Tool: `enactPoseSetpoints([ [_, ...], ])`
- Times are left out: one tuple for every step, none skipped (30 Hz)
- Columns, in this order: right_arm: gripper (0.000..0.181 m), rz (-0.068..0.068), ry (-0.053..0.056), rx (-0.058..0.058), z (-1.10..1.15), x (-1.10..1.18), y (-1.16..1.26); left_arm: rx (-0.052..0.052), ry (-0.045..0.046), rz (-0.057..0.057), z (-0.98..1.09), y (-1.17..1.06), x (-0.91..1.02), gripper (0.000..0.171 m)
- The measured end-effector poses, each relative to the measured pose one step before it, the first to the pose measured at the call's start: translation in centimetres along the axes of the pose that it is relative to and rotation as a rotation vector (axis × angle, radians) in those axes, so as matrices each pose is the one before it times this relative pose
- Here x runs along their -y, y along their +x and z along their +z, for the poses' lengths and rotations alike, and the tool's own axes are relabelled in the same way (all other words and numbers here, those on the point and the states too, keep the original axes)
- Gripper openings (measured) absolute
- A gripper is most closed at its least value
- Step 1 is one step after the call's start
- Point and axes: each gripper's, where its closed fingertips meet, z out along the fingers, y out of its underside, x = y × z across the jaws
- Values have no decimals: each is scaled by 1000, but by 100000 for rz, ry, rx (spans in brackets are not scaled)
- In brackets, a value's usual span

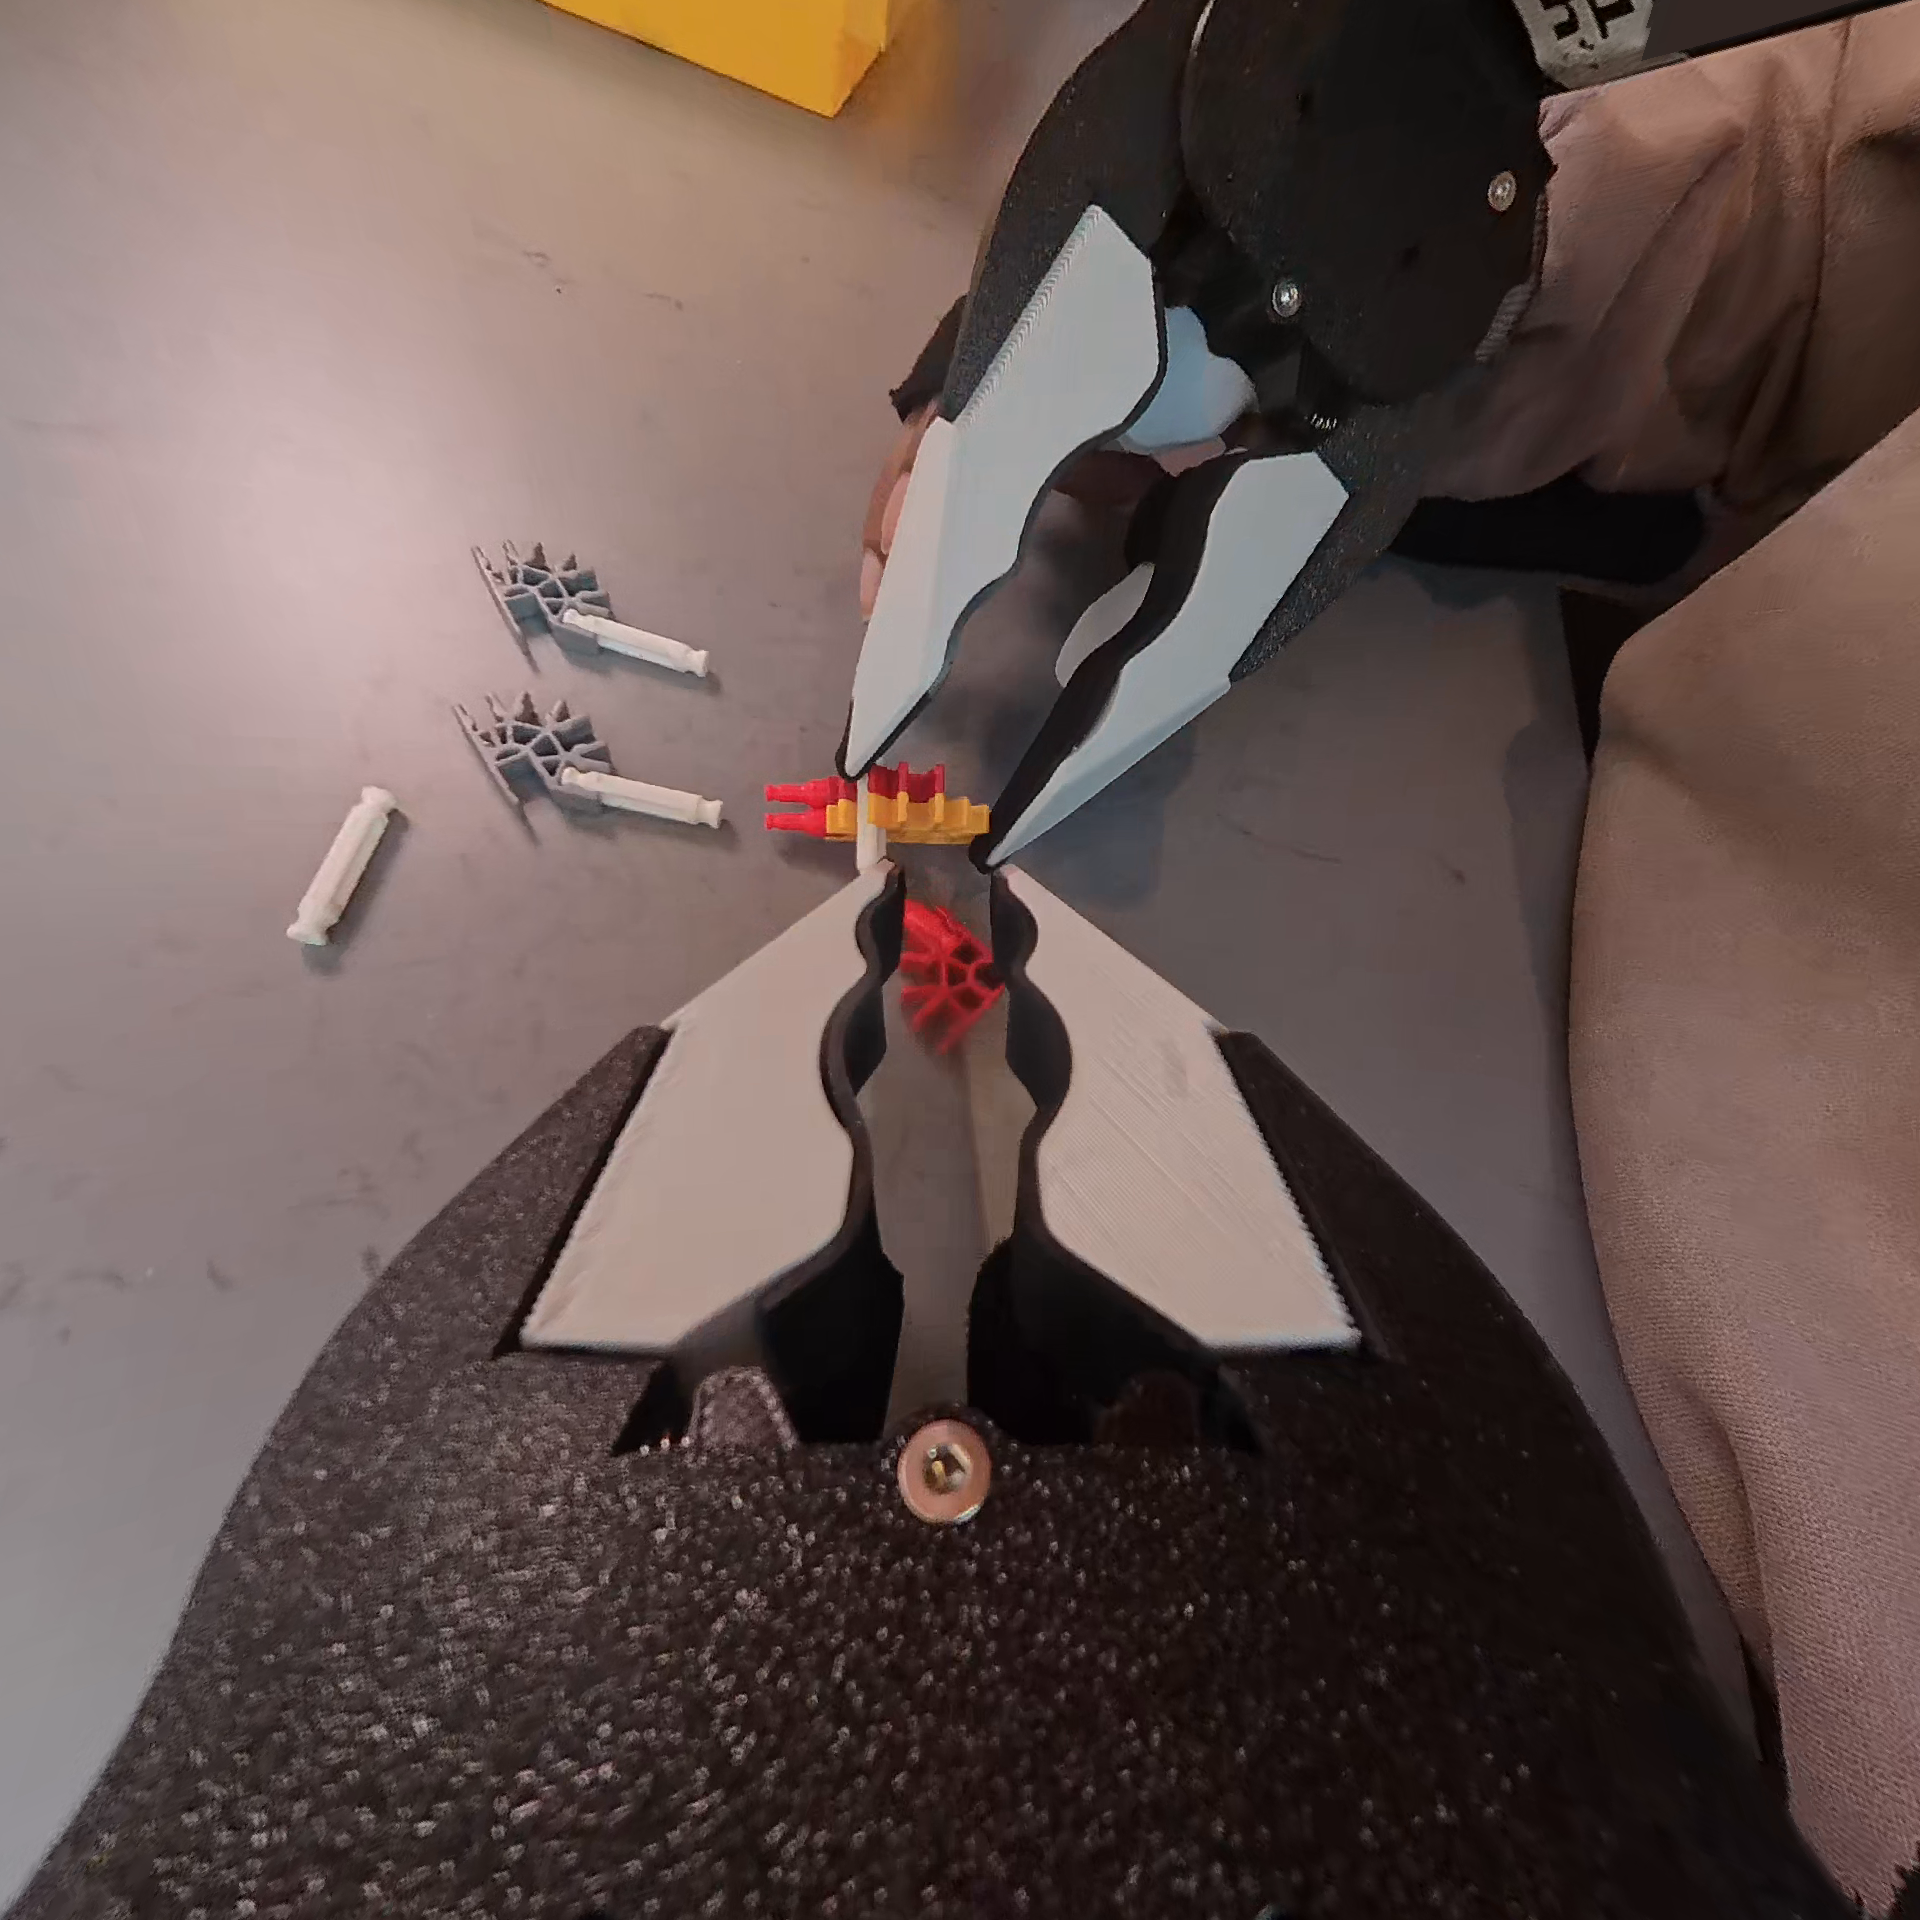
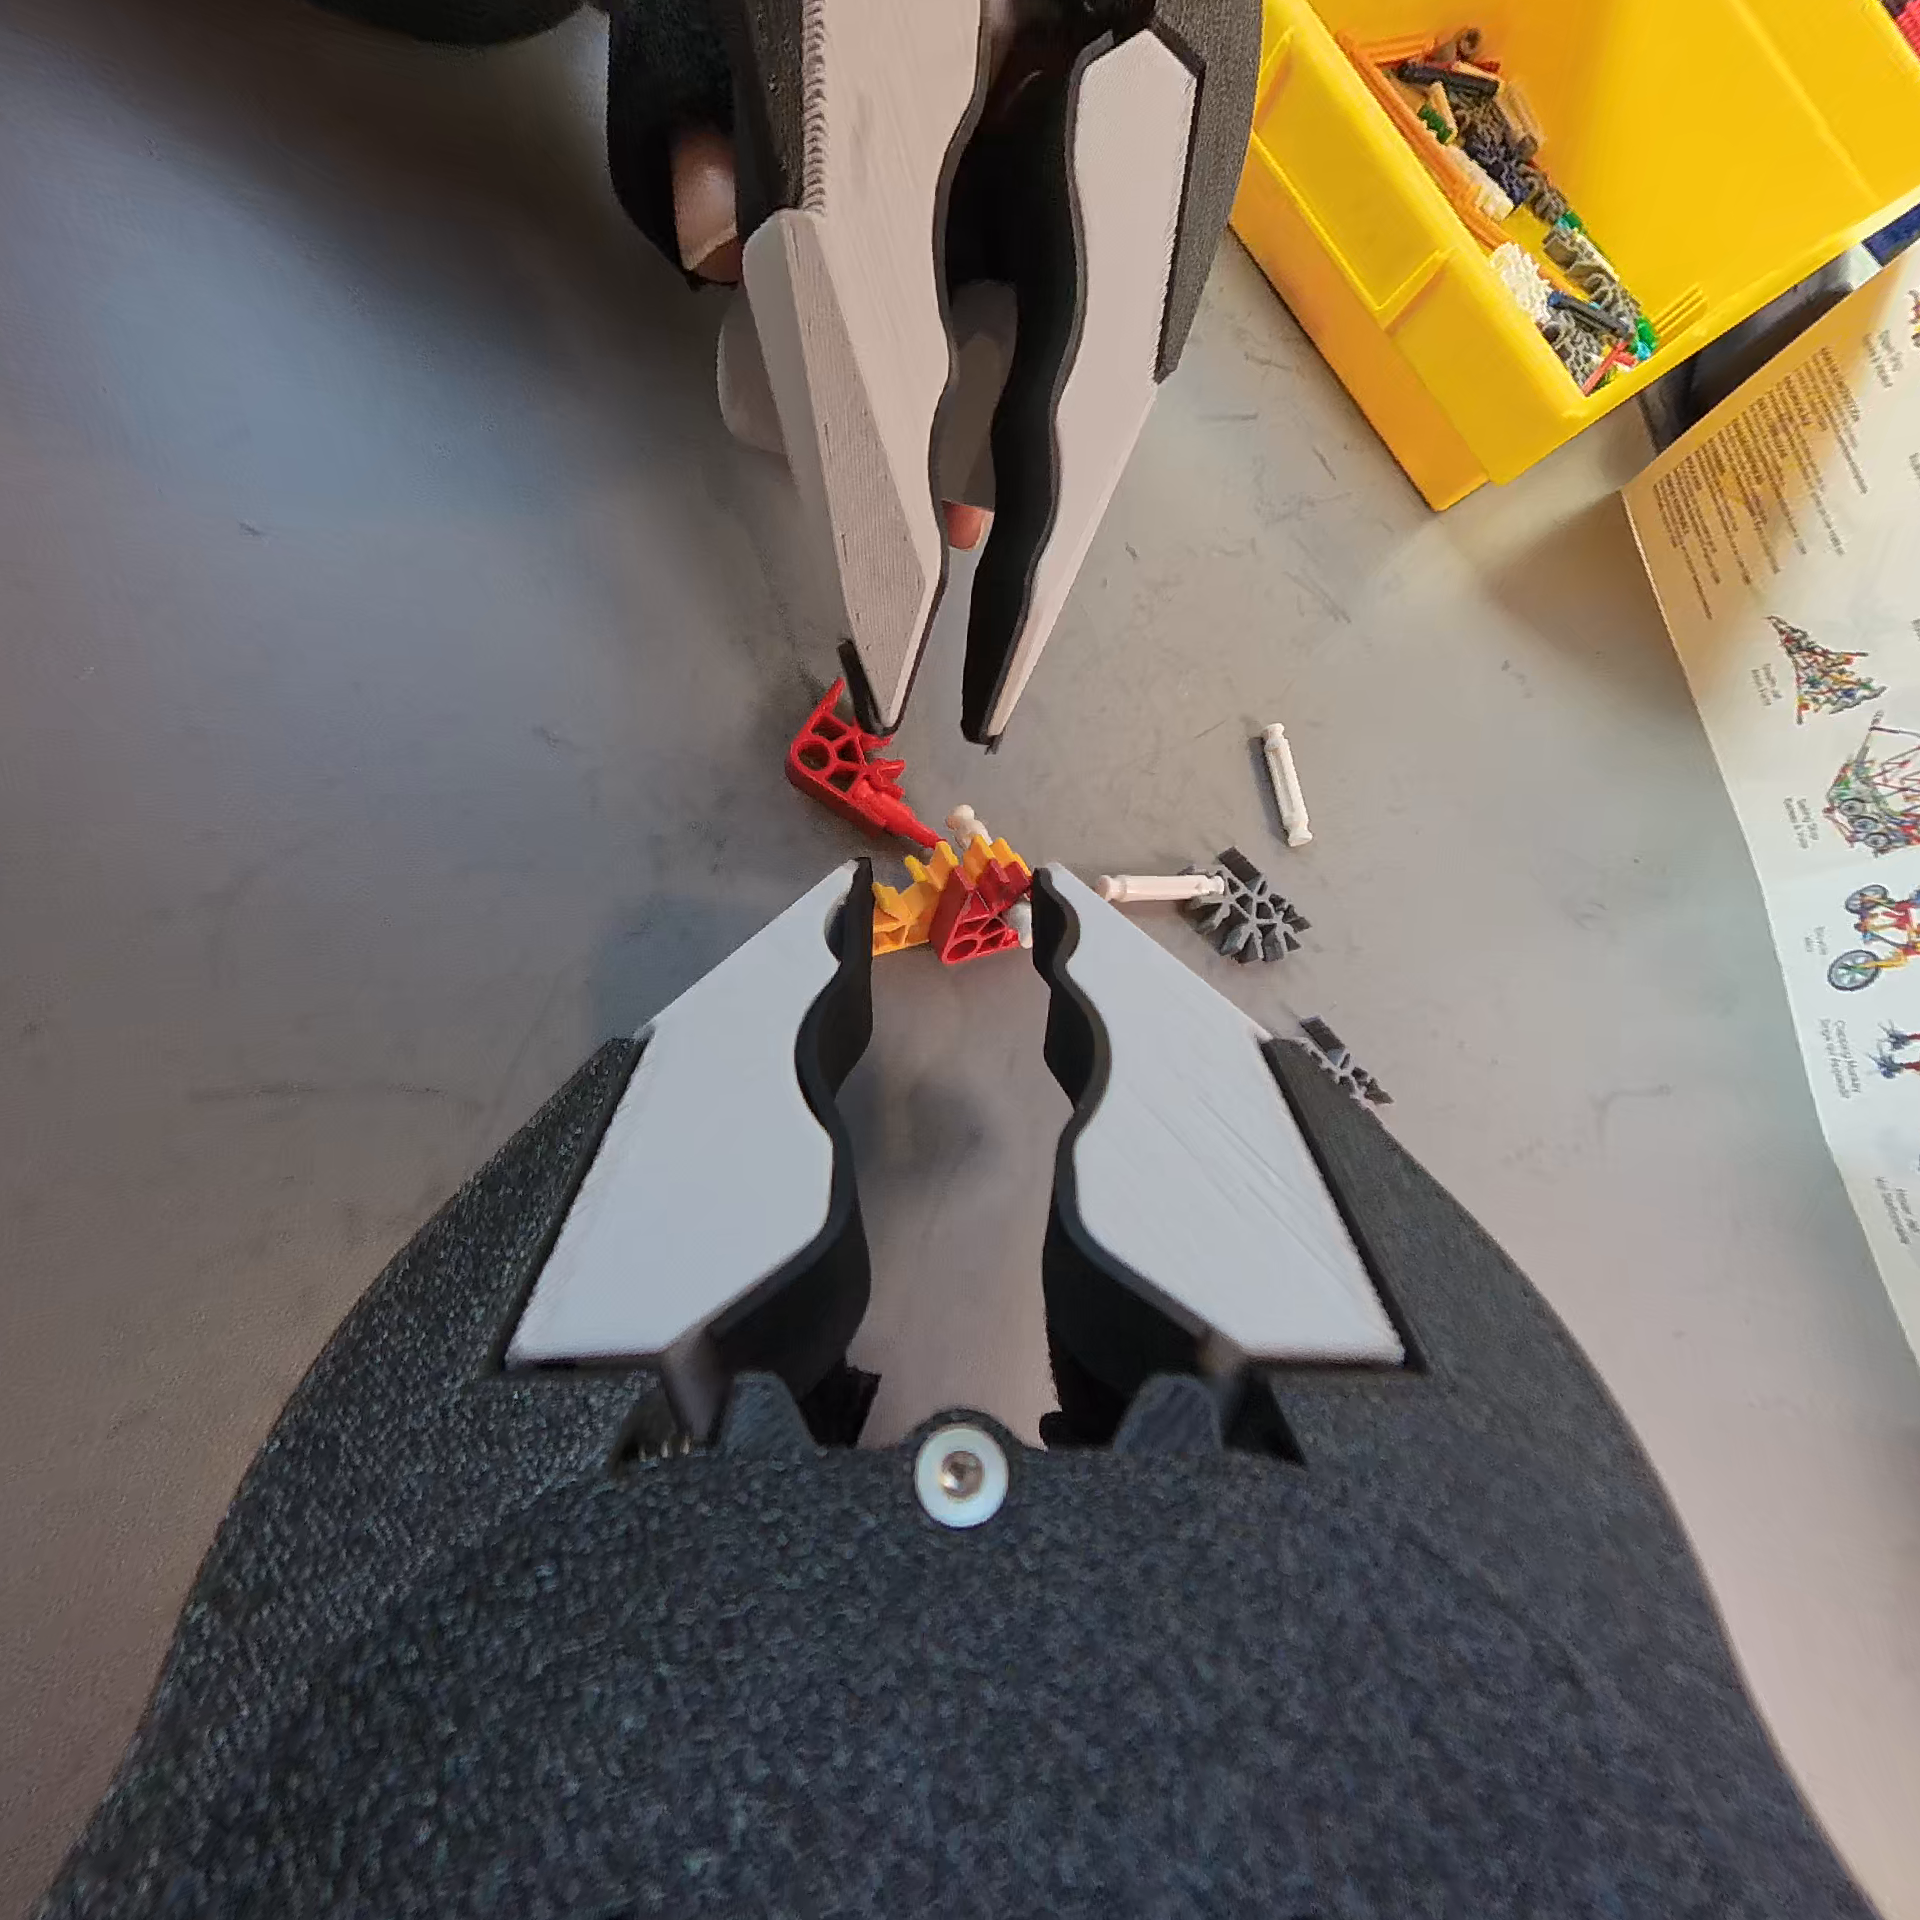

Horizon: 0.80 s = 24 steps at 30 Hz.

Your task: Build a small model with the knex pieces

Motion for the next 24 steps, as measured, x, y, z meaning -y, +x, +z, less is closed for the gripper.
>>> enactPoseSetpoints([
  [28, 61, -173, 26, -62, -78, -11, 297, -1964, 944, 212, 59, -269, 16],
  [28, 726, -118, 460, -33, -80, -12, 700, -1922, 1308, 117, -21, -270, 16],
  [28, 947, -136, 574, -41, -61, 13, 493, -1633, 1424, -10, -4, -213, 16],
  [28, 724, -309, 648, -47, -69, 3, -240, -1414, 1314, -158, 69, -177, 16],
  [28, 701, -158, 786, -40, -47, -48, -1522, -1606, 1145, -232, 241, -220, 16],
  [28, 606, 20, 861, -38, -10, -90, -1809, -1924, 879, -226, 287, -316, 18],
  [28, 432, -147, 481, -20, -10, -49, 22, -1796, 656, -173, 32, -341, 22],
  [28, 712, -246, 204, 4, -10, -2, 605, -1924, 903, -81, -53, -397, 24],
  [28, 882, -181, 441, 25, -5, -5, 316, -2335, 1016, 59, -16, -456, 27],
  [29, 846, -146, 612, 13, -5, -8, 1267, -2369, 930, 169, -171, -443, 28],
  [29, 862, 116, 738, -14, 20, -21, 1961, -1803, 961, 209, -275, -328, 29],
  [30, 850, 376, 775, -54, 47, -19, 856, -542, 815, 117, -85, -104, 28],
  [33, 1058, 751, 753, -106, 104, 2, -270, 386, 318, 31, 68, 93, 27],
  [36, 1641, 1451, 752, -164, 209, 46, 270, -294, -176, 92, -24, -16, 25],
  [37, 2065, 1702, 660, -204, 265, 94, 1570, 213, 380, 54, -196, 64, 21],
  [38, 2025, 1874, 389, -232, 330, 152, 1529, -194, 862, 33, -158, -4, 16],
  [38, 1523, 2016, -81, -252, 397, 185, 560, -194, 1095, 33, 17, 20, 15],
  [38, 1154, 1709, -140, -199, 398, 148, 167, -81, 1040, 40, 98, 36, 13],
  [38, 878, 907, 475, -110, 274, -1, 704, -128, 1024, 46, 42, 41, 12],
  [38, 477, 10, 836, 13, 100, -110, 852, -333, 998, 25, 19, 38, 12],
  [37, -131, -836, 993, 137, -115, -196, 863, -217, 824, 31, -15, 57, 11],
  [36, -802, -1393, 946, 219, -248, -228, 749, -30, 780, 33, 8, 75, 11],
  [35, -1484, -1365, 317, 216, -227, -213, 534, -49, 957, 14, 51, 71, 11],
  [34, -1888, -709, -72, 190, -37, -204, 268, 47, 969, -21, 99, 102, 11],
])
